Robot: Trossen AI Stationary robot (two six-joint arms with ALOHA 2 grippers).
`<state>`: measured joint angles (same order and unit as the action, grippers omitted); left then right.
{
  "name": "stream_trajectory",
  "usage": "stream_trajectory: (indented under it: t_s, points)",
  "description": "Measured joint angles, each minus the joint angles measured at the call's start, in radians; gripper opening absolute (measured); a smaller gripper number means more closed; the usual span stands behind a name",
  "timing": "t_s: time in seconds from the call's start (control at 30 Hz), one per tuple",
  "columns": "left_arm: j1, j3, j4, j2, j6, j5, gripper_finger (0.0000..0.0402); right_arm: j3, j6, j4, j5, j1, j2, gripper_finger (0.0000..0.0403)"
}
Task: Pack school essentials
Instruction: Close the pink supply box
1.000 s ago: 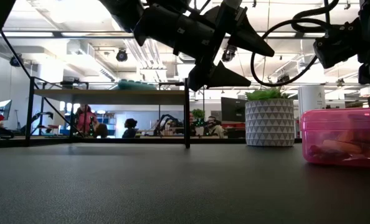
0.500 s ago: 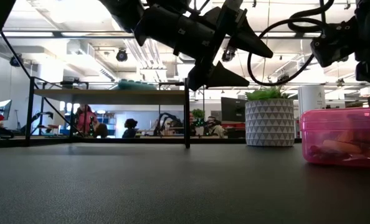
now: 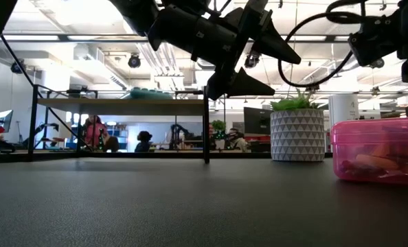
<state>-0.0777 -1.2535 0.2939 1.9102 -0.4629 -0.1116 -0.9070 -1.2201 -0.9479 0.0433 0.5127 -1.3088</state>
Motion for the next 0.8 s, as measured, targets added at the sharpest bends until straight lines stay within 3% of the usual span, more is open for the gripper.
stream_trajectory:
  t_s: [0.47, 0.8]
  points:
    - [0.001, 0.000, 0.000, 0.000, 0.000, 0.000, 0.0357, -0.007, -0.014, -0.010, 0.054, 0.053, -0.054, 0.0219]
    - [0.004, 0.000, 0.001, -0.003, -0.002, 0.000, 0.0357, -0.058, 0.004, -0.079, -0.019, 0.053, -0.045, 0.0219]
